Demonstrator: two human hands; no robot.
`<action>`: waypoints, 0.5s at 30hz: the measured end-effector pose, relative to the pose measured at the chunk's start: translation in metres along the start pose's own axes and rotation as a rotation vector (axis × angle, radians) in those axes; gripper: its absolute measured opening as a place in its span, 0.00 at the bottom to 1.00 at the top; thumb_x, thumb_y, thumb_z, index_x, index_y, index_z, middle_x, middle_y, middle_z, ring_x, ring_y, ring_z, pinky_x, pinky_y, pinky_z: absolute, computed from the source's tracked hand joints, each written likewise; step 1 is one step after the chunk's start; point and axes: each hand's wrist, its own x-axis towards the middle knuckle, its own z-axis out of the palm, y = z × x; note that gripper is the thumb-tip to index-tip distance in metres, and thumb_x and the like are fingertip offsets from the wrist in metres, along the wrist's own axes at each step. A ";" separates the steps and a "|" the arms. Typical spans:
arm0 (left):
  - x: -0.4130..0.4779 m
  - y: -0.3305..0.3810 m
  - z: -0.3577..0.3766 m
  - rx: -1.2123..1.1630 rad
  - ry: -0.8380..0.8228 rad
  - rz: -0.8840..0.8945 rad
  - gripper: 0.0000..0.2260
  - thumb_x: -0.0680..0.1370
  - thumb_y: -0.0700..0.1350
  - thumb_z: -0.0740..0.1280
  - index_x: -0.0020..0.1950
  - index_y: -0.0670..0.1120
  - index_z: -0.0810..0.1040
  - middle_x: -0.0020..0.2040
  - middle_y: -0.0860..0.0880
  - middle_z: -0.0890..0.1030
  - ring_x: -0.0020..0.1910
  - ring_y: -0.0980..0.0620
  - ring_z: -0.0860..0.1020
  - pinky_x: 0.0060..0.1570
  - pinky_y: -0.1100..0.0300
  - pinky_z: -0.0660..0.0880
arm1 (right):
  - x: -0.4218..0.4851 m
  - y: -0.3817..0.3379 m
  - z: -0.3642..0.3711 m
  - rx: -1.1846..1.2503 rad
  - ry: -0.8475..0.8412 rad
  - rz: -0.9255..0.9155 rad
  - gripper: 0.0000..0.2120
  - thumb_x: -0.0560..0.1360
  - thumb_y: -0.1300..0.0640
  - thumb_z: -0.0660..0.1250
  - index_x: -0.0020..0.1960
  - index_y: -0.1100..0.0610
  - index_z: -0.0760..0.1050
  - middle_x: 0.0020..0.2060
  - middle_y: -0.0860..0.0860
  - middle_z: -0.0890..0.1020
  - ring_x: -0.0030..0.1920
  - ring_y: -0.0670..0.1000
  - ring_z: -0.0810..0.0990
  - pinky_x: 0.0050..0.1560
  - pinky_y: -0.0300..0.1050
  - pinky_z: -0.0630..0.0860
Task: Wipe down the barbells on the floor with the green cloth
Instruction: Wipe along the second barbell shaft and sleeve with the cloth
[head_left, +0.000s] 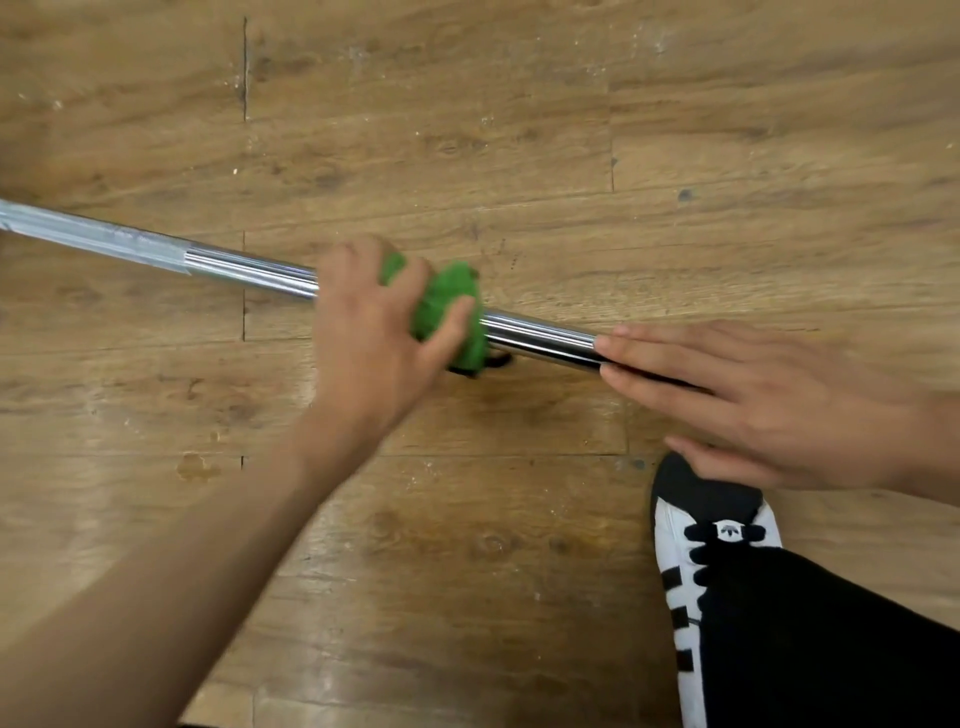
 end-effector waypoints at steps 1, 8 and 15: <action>-0.007 0.028 0.008 -0.036 0.005 0.069 0.20 0.82 0.59 0.64 0.52 0.41 0.81 0.52 0.39 0.76 0.56 0.39 0.73 0.65 0.42 0.68 | 0.012 0.011 -0.009 0.021 0.037 0.021 0.31 0.81 0.51 0.62 0.80 0.64 0.64 0.81 0.59 0.62 0.81 0.59 0.62 0.70 0.59 0.74; -0.016 0.057 0.017 -0.053 0.026 0.279 0.20 0.86 0.56 0.58 0.56 0.42 0.80 0.50 0.40 0.76 0.52 0.39 0.74 0.74 0.42 0.64 | 0.036 0.019 -0.021 0.071 0.105 0.059 0.32 0.80 0.52 0.64 0.80 0.64 0.64 0.81 0.60 0.63 0.81 0.59 0.62 0.73 0.58 0.72; 0.000 -0.068 -0.015 0.136 0.060 -0.012 0.19 0.86 0.51 0.57 0.54 0.36 0.77 0.52 0.32 0.75 0.54 0.31 0.74 0.62 0.37 0.68 | 0.035 0.020 -0.016 0.057 0.157 0.044 0.31 0.80 0.52 0.64 0.79 0.65 0.65 0.81 0.60 0.63 0.81 0.59 0.62 0.73 0.57 0.70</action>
